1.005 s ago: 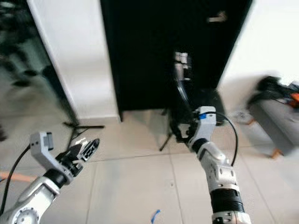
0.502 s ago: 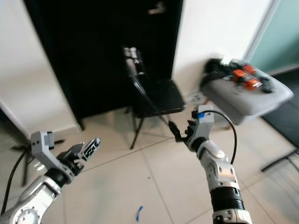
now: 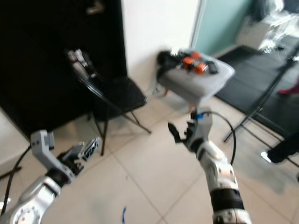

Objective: Hang hanger

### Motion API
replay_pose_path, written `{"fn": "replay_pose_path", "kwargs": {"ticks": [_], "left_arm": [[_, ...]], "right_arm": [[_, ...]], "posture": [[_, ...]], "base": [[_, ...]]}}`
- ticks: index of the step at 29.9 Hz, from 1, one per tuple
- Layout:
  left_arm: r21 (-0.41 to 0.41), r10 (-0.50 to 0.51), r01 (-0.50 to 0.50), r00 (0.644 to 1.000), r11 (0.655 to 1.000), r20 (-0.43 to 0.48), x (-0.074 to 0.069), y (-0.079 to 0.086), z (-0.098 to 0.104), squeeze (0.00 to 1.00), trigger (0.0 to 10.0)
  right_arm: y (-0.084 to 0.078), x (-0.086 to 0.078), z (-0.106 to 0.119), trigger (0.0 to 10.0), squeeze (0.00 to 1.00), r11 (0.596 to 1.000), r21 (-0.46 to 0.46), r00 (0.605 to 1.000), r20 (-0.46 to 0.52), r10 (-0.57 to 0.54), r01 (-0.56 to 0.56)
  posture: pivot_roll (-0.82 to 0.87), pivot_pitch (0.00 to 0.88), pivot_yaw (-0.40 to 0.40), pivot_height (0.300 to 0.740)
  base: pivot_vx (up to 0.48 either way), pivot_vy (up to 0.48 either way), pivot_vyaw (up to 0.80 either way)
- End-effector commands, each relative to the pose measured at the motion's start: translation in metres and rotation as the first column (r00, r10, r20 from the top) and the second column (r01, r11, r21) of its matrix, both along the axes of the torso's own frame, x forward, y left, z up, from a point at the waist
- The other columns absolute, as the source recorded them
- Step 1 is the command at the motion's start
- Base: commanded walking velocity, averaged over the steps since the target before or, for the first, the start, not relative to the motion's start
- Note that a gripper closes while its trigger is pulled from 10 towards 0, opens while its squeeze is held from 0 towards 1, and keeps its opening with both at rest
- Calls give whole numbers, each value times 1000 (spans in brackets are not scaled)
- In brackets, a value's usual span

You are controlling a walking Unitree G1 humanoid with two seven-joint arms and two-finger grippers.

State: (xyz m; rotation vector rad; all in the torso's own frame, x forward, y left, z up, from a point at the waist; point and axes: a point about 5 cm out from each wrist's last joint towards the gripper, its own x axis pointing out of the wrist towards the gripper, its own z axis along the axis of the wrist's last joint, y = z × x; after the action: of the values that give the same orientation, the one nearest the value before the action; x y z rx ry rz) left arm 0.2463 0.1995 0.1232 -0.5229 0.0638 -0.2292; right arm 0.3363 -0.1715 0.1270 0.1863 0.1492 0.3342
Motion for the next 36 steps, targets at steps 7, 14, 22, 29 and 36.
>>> {"fn": "replay_pose_path", "kwargs": {"ticks": [7, 14, 22, 29, 36], "left_arm": [[20, 1, -1, 1000, 1000, 8, -2, 0, 1, 0, 10000], [27, -7, 7, 1000, 1000, 3, -2, -1, 1, 0, 10000], [62, -22, 22, 1000, 998, 9, -3, -4, 2, 0, 10000], [75, -32, 30, 999, 997, 15, -4, -5, 3, 0, 10000], [80, -38, 37, 999, 996, 20, -4, -6, 3, 0, 10000]], "right_arm": [[-1, -3, -6, 10000, 0, 1000, -9, 1000, -21, -7, 7], [-2, -3, -5, 10000, 0, 1000, -8, 1000, -20, -9, 9], [-2, -3, -3, 10000, 0, 1000, -4, 1000, -6, -10, 10], [-2, -4, -2, 10000, 0, 1000, -2, 1000, 12, -6, 6], [-1, -4, -2, 10000, 0, 1000, 1, 1000, 15, -7, 7]], "posture": [[-28, 119, -33, 740], [-29, 120, -31, 740], [-30, 122, -29, 740], [-29, 123, -28, 740], [-28, 123, -27, 740]], "base": [[0, 0, -800], [0, 0, -800], [150, 0, -754], [480, 0, 0], [480, 0, 0]]}}
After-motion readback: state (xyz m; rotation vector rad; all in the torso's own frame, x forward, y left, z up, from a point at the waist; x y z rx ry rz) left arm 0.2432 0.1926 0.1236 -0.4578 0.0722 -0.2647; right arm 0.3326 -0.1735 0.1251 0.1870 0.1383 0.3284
